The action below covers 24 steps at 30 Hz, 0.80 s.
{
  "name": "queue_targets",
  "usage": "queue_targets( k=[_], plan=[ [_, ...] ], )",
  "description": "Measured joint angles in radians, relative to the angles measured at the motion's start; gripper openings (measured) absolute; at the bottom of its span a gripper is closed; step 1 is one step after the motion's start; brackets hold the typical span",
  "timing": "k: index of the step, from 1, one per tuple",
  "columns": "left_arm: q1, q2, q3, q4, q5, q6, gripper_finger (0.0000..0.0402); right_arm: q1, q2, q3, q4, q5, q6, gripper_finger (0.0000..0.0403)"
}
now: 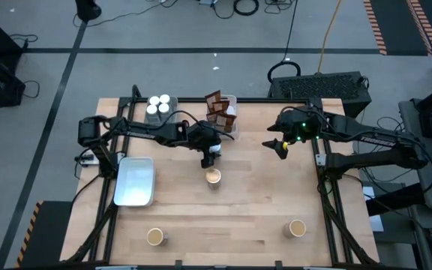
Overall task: Sort spices by type
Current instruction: Put the white seasoning bottle into the gray bin
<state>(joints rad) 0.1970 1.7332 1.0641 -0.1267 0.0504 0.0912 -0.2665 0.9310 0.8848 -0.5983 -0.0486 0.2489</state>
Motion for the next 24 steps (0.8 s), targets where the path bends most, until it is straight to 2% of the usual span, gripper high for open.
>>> queue_targets(
  k=[5, 13, 19, 24],
  plan=[
    [0.000, 0.000, 0.000, 0.001, 0.001, 0.000, 0.0287, 0.000, 0.000, 0.000, 0.001, 0.001, 0.000, 0.0320],
    [0.000, -0.001, 0.000, 0.002, 0.002, -0.004, 0.0210, 0.000, 0.000, 0.000, 0.000, 0.001, 0.000, 0.0320],
    [0.000, -0.040, 0.000, -0.026, 0.041, -0.007, 0.0210, 0.000, 0.000, 0.000, 0.000, 0.000, -0.001, 0.0320],
    [0.001, -0.126, 0.000, -0.106, 0.052, -0.007, 0.0210, 0.000, 0.000, 0.000, 0.000, 0.000, -0.006, 0.0320]
  ],
)
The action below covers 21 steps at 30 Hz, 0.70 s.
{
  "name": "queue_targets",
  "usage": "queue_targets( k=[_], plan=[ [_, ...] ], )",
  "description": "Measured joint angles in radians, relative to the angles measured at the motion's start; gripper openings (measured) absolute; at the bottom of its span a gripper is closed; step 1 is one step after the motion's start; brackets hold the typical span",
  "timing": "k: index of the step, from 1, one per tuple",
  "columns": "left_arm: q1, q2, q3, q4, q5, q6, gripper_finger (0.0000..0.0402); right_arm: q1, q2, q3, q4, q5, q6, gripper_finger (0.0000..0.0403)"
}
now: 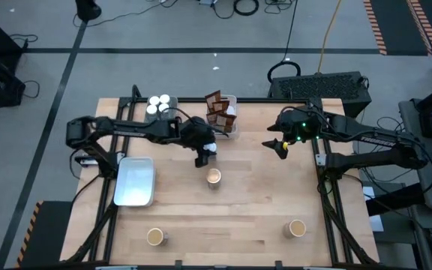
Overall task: Sort spices by type
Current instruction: Put the white seasoning bottle into the gray bin
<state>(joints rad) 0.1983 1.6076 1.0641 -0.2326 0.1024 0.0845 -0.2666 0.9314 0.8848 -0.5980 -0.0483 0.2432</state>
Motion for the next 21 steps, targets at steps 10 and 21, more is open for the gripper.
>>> queue_targets(
  k=[10, 21],
  plan=[
    [0.073, -0.241, 0.000, -0.271, -0.005, 0.039, 0.0210, 0.000, 0.000, 0.000, 0.012, 0.000, -0.021, 0.0320],
    [0.224, -0.384, 0.000, -0.459, -0.036, 0.192, 0.0210, 0.000, 0.000, 0.000, 0.019, 0.000, -0.027, 0.0320]
  ],
)
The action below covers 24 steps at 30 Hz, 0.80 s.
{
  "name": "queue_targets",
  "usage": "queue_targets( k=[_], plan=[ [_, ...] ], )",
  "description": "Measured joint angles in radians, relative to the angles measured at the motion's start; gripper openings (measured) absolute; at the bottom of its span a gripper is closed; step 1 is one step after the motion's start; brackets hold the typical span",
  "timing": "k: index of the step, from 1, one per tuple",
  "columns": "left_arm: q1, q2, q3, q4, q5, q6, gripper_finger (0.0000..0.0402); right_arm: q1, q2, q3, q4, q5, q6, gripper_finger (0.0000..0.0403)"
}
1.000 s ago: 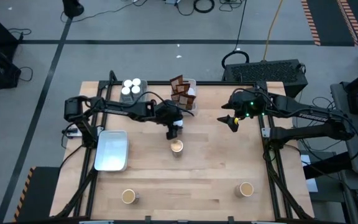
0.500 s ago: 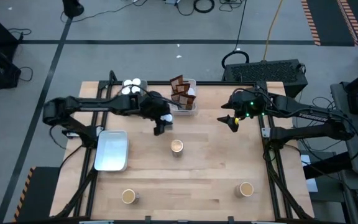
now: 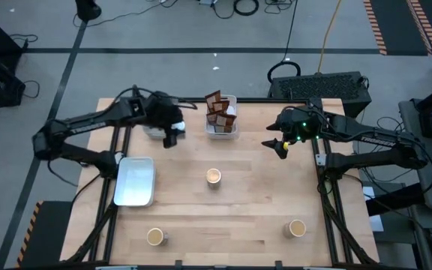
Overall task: Sort spices by type
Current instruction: Put the white seasoning bottle into the gray bin
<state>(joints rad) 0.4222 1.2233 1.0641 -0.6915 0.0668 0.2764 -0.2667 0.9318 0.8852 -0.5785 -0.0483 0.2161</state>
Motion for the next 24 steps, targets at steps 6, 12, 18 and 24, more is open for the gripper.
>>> queue_targets(
  k=[6, 12, 18, 24],
  plan=[
    [0.095, -0.015, 0.000, -0.114, -0.001, 0.105, 0.0210, 0.000, 0.000, 0.000, 0.000, 0.000, 0.005, 0.0320],
    [0.174, -0.014, 0.000, -0.146, -0.026, 0.180, 0.0210, 0.000, 0.000, 0.000, -0.001, 0.000, 0.007, 0.0320],
    [0.237, -0.013, 0.000, -0.148, -0.022, 0.211, 0.0214, 0.000, 0.000, 0.000, -0.001, 0.000, 0.018, 0.0320],
    [0.279, 0.015, -0.022, -0.153, -0.018, 0.235, 0.0215, 0.000, 0.000, 0.000, -0.001, 0.000, 0.034, 0.0320]
  ],
)
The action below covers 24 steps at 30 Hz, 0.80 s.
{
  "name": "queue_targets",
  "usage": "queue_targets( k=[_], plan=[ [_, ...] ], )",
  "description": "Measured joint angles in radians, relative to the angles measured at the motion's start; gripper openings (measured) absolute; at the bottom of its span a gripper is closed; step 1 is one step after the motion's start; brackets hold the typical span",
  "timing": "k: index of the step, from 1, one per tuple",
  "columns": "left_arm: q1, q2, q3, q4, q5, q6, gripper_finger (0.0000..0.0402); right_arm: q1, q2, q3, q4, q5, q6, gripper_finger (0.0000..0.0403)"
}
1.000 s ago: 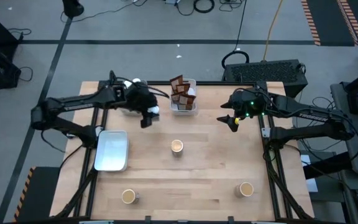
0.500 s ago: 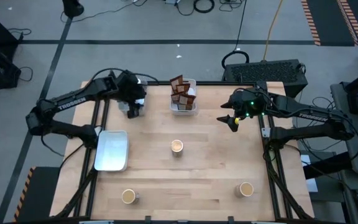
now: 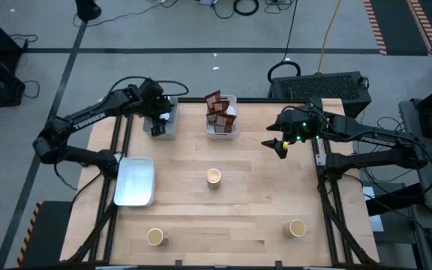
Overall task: Sort spices by type
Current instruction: Put the white seasoning bottle into the gray bin
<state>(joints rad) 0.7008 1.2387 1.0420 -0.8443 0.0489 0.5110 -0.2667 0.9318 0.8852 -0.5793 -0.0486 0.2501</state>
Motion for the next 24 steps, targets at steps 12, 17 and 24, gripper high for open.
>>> queue_targets(
  k=[12, 17, 24],
  plan=[
    [0.007, 0.106, -0.039, 0.077, 0.021, 0.010, 0.0217, 0.000, 0.000, 0.000, 0.000, 0.000, 0.019, 0.0320],
    [0.007, 0.173, -0.039, 0.080, 0.026, 0.049, 0.0218, 0.000, 0.000, 0.000, 0.000, -0.001, 0.027, 0.0320],
    [0.033, 0.220, -0.040, 0.125, 0.027, 0.053, 0.0218, 0.000, 0.000, 0.000, -0.001, -0.003, 0.031, 0.0320]
  ],
)
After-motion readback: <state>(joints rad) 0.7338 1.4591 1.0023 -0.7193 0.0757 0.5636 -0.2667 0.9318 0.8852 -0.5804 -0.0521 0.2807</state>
